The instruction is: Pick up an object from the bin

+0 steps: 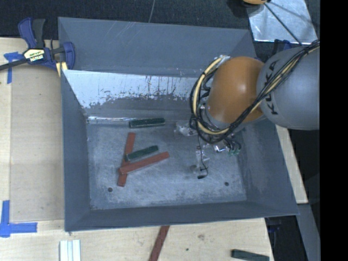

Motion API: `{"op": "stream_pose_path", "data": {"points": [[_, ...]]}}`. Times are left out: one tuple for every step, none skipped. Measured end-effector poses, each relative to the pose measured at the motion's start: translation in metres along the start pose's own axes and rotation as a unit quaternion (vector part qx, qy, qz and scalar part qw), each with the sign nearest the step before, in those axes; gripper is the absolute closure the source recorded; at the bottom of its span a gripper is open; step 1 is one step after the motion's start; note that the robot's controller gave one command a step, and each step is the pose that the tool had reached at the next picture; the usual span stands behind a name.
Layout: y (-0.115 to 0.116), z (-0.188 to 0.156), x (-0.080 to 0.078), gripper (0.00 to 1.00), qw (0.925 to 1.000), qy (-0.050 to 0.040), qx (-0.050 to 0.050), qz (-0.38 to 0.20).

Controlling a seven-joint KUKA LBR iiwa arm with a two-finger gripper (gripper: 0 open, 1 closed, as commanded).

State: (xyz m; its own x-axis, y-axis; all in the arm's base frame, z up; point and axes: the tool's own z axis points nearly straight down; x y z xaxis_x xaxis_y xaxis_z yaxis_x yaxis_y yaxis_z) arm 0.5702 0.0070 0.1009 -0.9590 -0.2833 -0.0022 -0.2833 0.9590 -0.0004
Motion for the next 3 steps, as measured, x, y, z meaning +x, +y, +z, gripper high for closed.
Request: {"op": "stream_pose_path", "data": {"points": [[0.043,-0.038,-0.005,0.00,0.9992,0.0006,0.000,0.040],[0.075,-0.028,-0.021,0.00,0.9994,-0.0050,0.000,0.033],[0.105,0.031,-0.006,1.00,0.9991,-0.0009,0.000,-0.042]]}}
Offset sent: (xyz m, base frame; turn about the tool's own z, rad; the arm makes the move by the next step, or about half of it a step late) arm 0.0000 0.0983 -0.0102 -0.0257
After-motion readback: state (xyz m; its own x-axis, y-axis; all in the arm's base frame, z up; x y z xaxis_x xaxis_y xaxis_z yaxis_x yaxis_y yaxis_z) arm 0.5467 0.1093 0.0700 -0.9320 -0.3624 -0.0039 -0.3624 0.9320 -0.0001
